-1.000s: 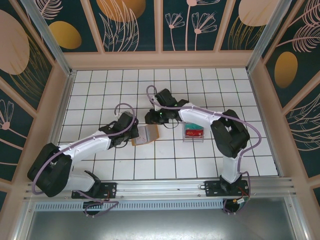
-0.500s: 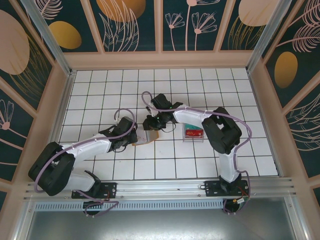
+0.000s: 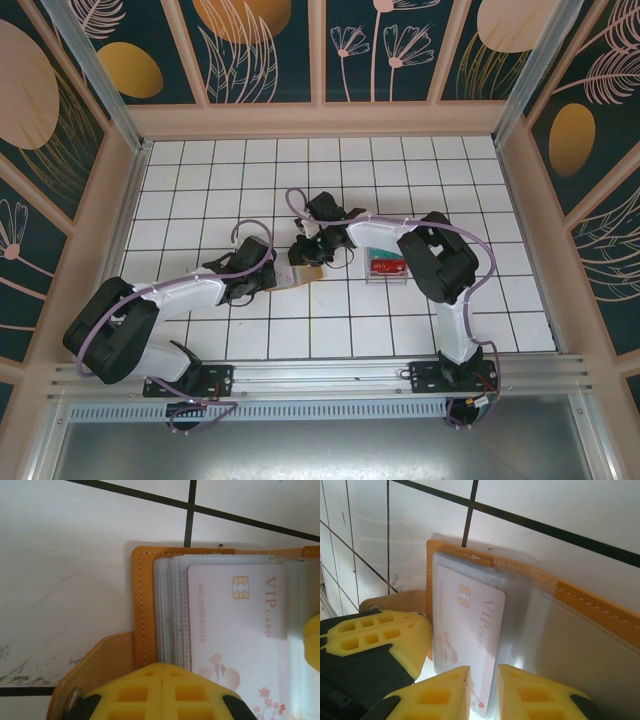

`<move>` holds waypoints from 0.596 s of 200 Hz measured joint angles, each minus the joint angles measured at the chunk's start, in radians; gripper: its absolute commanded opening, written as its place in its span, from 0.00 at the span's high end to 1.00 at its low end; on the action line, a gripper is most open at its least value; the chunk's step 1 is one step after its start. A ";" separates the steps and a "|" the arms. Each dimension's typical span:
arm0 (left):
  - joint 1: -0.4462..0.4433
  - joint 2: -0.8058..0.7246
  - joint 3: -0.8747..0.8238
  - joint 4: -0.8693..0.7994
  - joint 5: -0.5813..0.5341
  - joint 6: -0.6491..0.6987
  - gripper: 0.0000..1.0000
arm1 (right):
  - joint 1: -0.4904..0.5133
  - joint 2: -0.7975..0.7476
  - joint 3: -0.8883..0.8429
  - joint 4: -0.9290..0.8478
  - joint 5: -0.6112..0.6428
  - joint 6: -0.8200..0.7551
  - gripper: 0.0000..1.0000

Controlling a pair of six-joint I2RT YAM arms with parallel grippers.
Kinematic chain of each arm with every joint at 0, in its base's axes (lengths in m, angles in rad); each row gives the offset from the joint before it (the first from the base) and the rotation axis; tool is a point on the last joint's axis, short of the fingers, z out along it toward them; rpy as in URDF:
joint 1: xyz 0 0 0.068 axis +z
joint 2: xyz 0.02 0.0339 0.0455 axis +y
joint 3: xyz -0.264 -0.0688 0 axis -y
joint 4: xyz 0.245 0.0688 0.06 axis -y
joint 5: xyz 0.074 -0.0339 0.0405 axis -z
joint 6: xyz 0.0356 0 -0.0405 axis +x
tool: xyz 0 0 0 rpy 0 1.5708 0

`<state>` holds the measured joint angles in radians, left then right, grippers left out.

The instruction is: Take the credit cards out of the card holder

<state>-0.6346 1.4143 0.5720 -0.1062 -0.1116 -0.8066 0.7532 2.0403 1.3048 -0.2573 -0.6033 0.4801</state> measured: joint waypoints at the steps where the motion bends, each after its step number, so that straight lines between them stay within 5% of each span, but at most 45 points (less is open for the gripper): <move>1: 0.000 0.000 0.000 0.000 0.000 0.000 1.00 | 0.000 0.000 0.000 0.000 0.000 0.000 0.78; 39: 0.001 0.000 0.000 0.002 0.003 -0.003 1.00 | 0.000 0.019 -0.001 0.007 -0.006 0.000 0.78; 66: 0.001 0.001 0.000 0.003 0.005 -0.007 1.00 | 0.000 0.020 -0.001 0.012 -0.019 -0.001 0.86; 83: 0.001 0.001 -0.003 0.006 0.006 -0.008 1.00 | 0.000 0.021 -0.001 0.016 -0.024 -0.001 1.00; 119: 0.001 0.004 -0.003 0.006 0.004 -0.016 1.00 | -0.002 0.021 -0.002 0.022 -0.027 0.000 1.00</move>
<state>-0.6338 1.4181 0.5686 -0.1001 -0.1078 -0.8223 0.7517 2.0609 1.3033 -0.2356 -0.6304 0.4805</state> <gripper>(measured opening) 0.064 0.055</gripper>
